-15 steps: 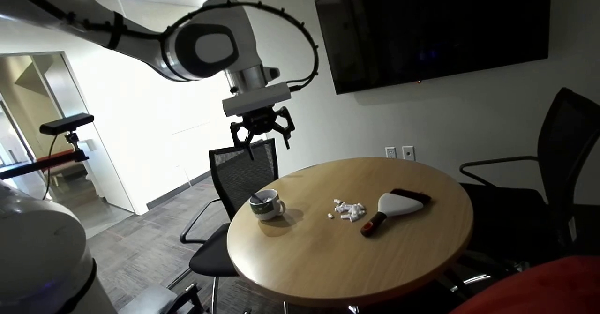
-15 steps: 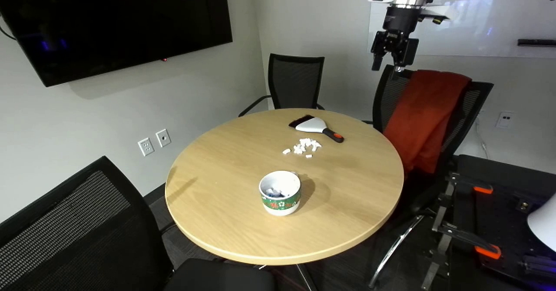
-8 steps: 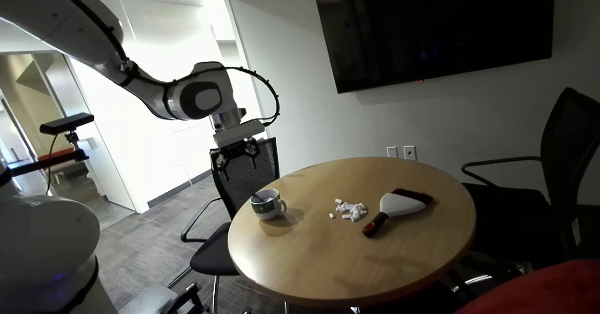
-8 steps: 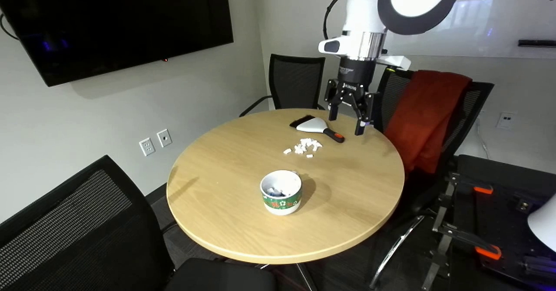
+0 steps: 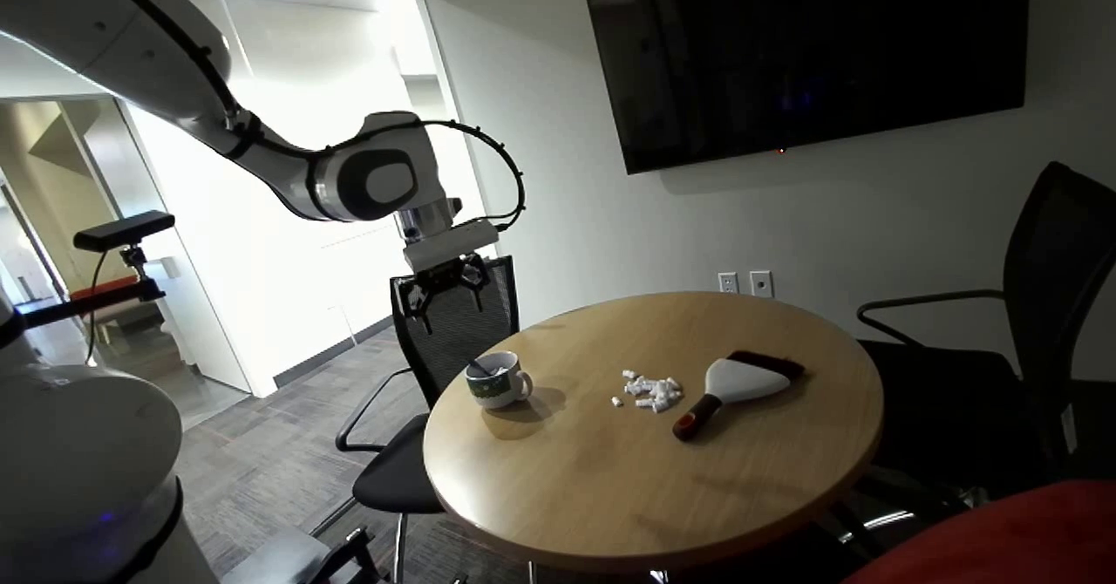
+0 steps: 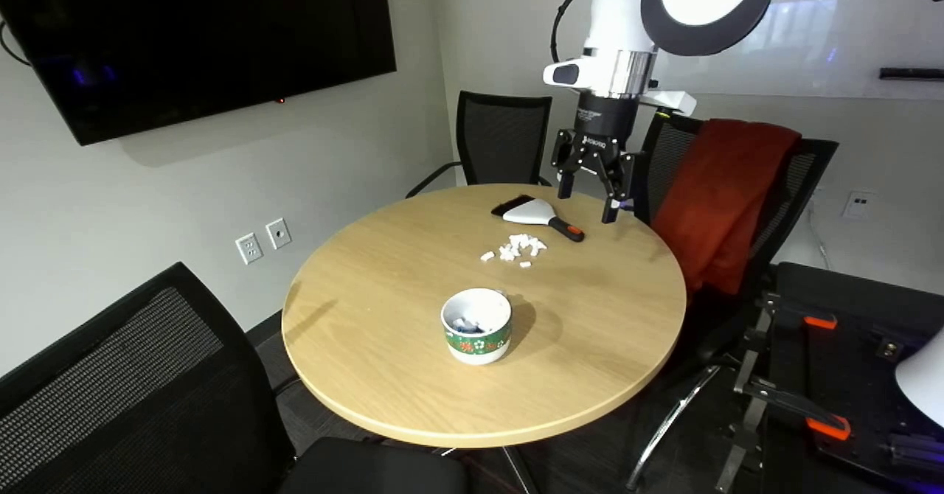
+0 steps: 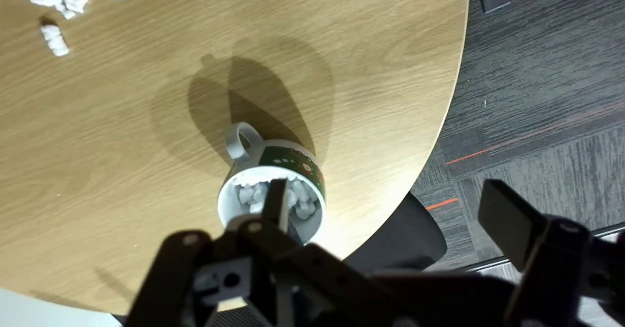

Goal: Remove the pen from the mug cup and place it on the table

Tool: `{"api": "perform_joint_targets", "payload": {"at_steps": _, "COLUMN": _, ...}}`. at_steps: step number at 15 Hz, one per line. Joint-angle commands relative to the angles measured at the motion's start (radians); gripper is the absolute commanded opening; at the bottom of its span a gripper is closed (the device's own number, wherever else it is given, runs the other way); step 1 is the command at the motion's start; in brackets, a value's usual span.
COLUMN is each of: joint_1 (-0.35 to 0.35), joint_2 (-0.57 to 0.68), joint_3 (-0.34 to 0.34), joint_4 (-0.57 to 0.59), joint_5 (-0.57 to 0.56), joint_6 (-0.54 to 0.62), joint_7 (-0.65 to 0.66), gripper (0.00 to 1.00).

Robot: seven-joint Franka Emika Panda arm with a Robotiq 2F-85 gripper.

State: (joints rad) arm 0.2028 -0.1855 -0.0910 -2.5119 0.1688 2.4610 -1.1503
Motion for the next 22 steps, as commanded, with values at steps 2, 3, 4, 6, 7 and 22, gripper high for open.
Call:
{"api": "perform_joint_targets", "payload": {"at_steps": 2, "joint_1": 0.058, "joint_2": 0.079, "joint_3": -0.047, "joint_4": 0.025, "joint_5": 0.133, "joint_6": 0.073, "joint_7": -0.324, "gripper": 1.00}}
{"api": "perform_joint_targets", "payload": {"at_steps": 3, "joint_1": 0.088, "joint_2": 0.093, "joint_3": -0.070, "joint_4": 0.037, "joint_5": 0.184, "joint_6": 0.072, "joint_7": -0.409, "gripper": 1.00}}
{"api": "perform_joint_targets", "payload": {"at_steps": 4, "joint_1": 0.109, "joint_2": 0.105, "joint_3": -0.087, "joint_4": 0.046, "joint_5": 0.230, "joint_6": 0.066, "joint_7": -0.490, "gripper": 1.00}}
{"api": "perform_joint_targets", "payload": {"at_steps": 6, "joint_1": 0.154, "joint_2": 0.131, "joint_3": -0.125, "joint_4": 0.081, "joint_5": 0.351, "joint_6": 0.033, "joint_7": -0.657, "gripper": 1.00}}
{"api": "perform_joint_targets", "payload": {"at_steps": 7, "joint_1": 0.168, "joint_2": 0.145, "joint_3": -0.137, "joint_4": 0.102, "joint_5": 0.411, "joint_6": 0.019, "joint_7": -0.739, "gripper": 1.00}}
{"api": "perform_joint_targets", "payload": {"at_steps": 22, "joint_1": -0.173, "joint_2": 0.369, "joint_3": 0.060, "joint_4": 0.314, "joint_5": 0.539, "joint_6": -0.239, "joint_7": -1.039, "gripper": 1.00}}
